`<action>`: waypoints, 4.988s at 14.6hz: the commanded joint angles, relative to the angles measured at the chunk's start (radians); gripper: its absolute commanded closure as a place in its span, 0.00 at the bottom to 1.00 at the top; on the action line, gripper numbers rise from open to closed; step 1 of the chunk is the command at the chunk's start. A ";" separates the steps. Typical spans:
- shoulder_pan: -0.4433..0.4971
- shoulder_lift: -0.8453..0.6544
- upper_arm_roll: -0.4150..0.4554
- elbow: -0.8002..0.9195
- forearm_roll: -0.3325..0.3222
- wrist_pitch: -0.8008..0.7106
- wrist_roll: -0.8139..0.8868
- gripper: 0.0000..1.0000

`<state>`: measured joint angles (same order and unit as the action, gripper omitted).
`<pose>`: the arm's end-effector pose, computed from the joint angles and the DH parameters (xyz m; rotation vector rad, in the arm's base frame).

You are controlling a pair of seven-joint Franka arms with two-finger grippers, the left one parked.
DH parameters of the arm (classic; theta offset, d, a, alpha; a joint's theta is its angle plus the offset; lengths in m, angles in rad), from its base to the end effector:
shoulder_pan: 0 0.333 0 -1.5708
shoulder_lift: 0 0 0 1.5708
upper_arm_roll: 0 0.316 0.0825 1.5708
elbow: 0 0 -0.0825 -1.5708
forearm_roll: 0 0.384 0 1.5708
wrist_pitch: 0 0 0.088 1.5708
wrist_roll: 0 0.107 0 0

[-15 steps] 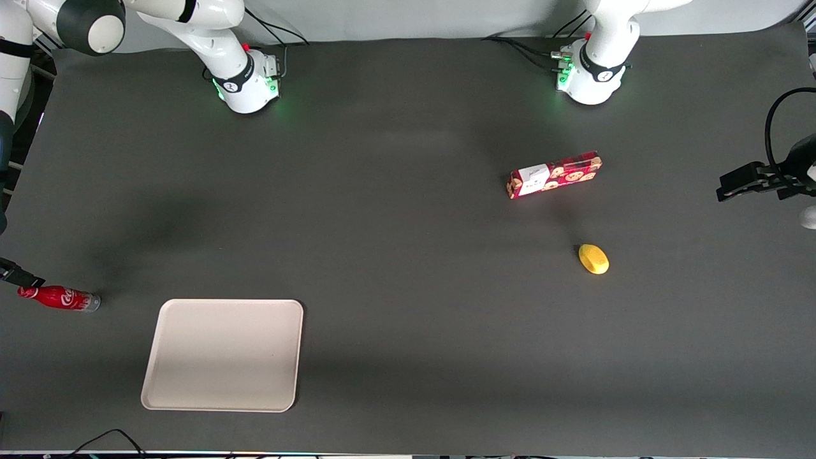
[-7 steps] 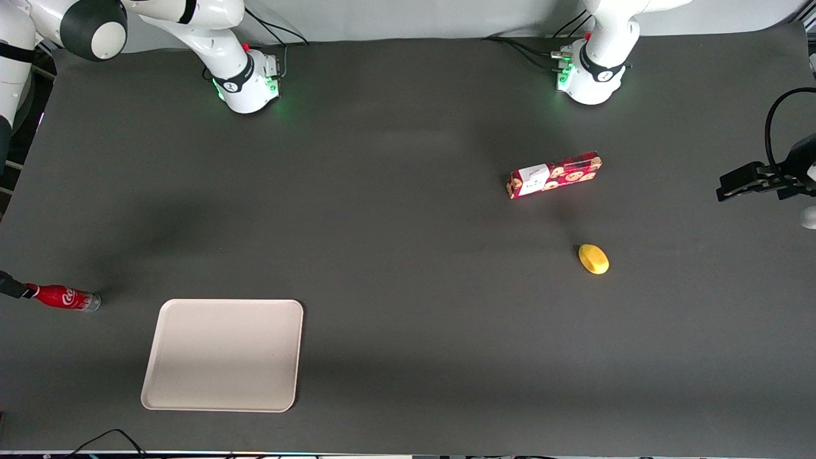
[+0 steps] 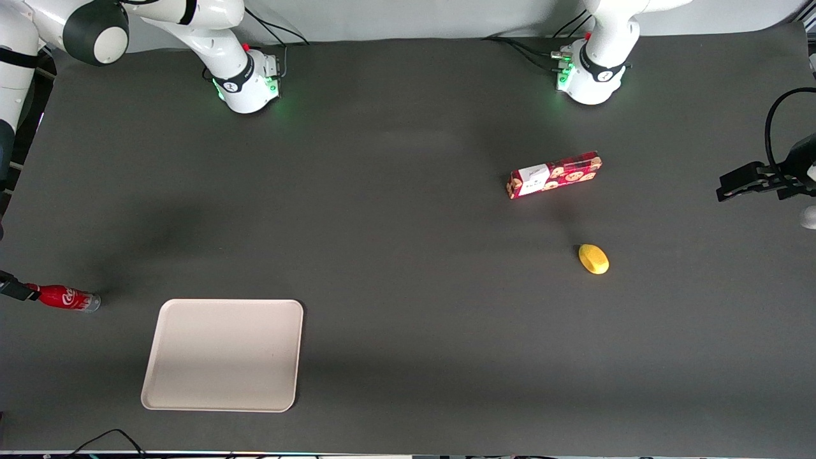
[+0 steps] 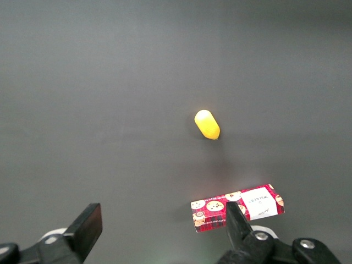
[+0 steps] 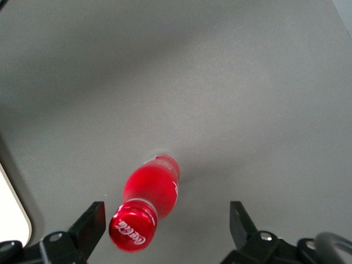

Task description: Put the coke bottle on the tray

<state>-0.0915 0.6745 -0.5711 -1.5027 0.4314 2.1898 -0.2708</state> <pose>0.6171 -0.3672 0.3280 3.0052 -0.7656 0.1991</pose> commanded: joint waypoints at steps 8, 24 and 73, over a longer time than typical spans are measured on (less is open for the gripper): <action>0.003 0.014 -0.003 0.007 0.061 -0.015 -0.021 0.41; 0.074 -0.251 -0.003 0.044 -0.187 -0.278 0.155 1.00; 0.121 -0.099 0.359 -0.024 -0.347 0.058 0.742 0.00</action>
<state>0.0292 0.5809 -0.2150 -1.5459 0.0920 2.2464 0.4403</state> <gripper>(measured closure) 0.000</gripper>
